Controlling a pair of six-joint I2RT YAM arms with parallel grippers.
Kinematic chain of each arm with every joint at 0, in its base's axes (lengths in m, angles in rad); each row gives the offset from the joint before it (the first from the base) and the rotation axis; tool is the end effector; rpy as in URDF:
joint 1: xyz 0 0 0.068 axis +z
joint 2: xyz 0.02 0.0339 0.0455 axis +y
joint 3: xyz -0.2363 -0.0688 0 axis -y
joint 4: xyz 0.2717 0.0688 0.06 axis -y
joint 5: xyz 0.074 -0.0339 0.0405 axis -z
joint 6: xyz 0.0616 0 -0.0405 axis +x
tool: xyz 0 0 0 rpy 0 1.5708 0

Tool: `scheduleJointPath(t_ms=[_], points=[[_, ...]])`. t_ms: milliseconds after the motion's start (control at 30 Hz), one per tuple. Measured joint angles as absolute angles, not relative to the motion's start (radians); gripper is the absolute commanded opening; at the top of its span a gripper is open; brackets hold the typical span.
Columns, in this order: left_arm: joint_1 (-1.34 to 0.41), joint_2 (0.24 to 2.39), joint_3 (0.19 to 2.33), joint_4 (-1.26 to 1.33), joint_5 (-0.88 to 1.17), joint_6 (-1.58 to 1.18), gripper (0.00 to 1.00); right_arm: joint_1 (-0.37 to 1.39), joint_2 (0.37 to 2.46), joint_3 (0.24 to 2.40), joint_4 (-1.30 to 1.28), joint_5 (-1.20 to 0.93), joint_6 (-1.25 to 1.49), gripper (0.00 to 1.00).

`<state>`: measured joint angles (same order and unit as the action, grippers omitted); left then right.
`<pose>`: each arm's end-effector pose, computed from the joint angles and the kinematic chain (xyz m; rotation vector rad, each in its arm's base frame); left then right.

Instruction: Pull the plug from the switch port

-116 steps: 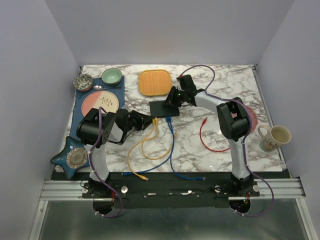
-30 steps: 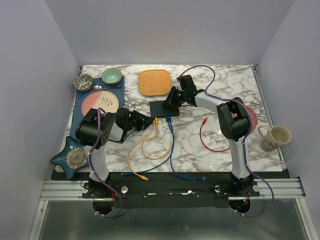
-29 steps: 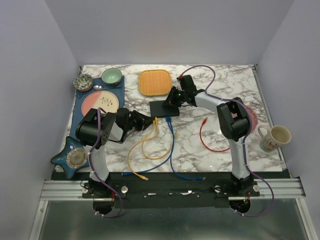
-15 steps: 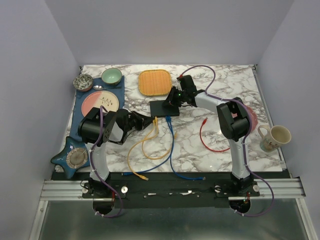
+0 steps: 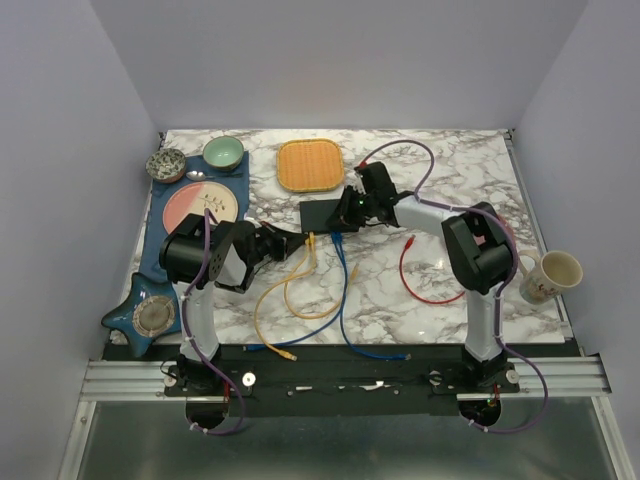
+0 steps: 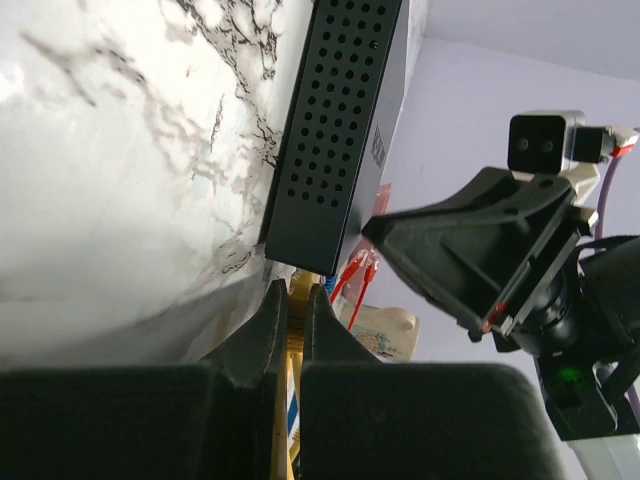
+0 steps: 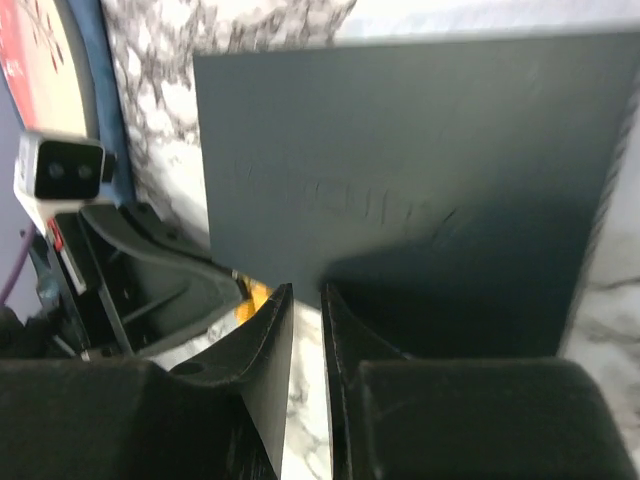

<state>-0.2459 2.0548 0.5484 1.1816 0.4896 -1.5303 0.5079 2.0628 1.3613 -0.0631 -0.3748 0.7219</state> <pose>0.3120 -0.1082 0.0144 -1.0003 1.9958 -1.5711 0.4020 0.2496 0.1014 0.0661 2.5122 1.0042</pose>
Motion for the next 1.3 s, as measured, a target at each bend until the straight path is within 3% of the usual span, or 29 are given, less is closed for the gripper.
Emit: scheduleJointPath(t_ms=[400, 1300], points=[[-0.244, 2.056, 0.547, 1.188, 0.491, -1.539, 0.00, 0.591, 2.049, 1.322, -0.104, -0.372, 0.699, 0.25], [-0.258, 2.005, 0.470, 1.171, 0.463, -1.494, 0.00, 0.594, 2.188, 1.502, -0.223, -0.410, 0.740, 0.25]])
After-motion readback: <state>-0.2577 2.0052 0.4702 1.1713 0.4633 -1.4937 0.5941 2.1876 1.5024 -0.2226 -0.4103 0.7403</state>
